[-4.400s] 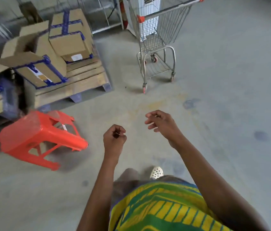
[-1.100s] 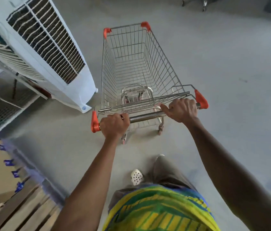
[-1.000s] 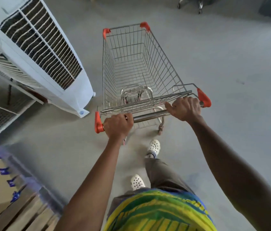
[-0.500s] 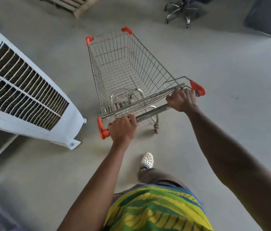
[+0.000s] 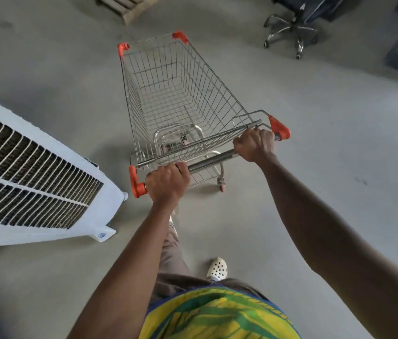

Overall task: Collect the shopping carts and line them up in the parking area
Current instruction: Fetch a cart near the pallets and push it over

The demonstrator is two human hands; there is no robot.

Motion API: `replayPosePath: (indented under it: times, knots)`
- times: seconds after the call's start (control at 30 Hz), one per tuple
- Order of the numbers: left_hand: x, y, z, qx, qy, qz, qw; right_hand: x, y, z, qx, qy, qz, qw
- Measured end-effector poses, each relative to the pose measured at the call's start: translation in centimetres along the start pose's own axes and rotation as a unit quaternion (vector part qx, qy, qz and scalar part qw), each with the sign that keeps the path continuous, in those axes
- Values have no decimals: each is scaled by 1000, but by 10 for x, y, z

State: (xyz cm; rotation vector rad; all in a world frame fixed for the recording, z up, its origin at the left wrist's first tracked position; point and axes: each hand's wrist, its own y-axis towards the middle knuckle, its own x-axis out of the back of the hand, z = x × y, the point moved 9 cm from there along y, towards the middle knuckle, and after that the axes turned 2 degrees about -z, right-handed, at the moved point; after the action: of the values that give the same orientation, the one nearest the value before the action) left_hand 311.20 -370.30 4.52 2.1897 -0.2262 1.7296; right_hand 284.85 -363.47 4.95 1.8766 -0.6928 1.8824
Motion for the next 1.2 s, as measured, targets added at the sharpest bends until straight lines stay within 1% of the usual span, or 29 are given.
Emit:
replayPosePath:
  times: [0.13, 0.2, 0.43, 0.57, 0.7, 0.83, 0.97, 1.03, 1.1, 1.2]
  knots:
    - [-19, 87, 14, -9, 0, 38, 999, 4, 67, 29, -15, 13, -16, 1000]
    - [-23, 133, 21, -27, 2, 49, 998, 6, 99, 45, -29, 20, -18, 999]
    - [-51, 298, 40, -106, 25, 86, 990, 12, 187, 95, -101, 60, -18, 993]
    - [-57, 380, 36, -164, 27, 110, 980, 15, 225, 119, -133, 85, -25, 987]
    - [-76, 462, 28, -210, 33, 125, 969, 15, 263, 138, -184, 102, -28, 977]
    - [-97, 536, 10, -250, 45, 120, 960, 8, 302, 149, -230, 114, -35, 966]
    - [-113, 592, -21, -300, 45, 133, 943, 9, 334, 152, -219, 115, -90, 965]
    - [-123, 621, -36, -321, 57, 149, 934, 11, 350, 152, -220, 115, -105, 963]
    - [-126, 643, -58, -353, 47, 146, 923, 9, 369, 150, -231, 110, -88, 963]
    - [-140, 682, -91, -387, 42, 147, 909, 2, 403, 144, -263, 106, -38, 958]
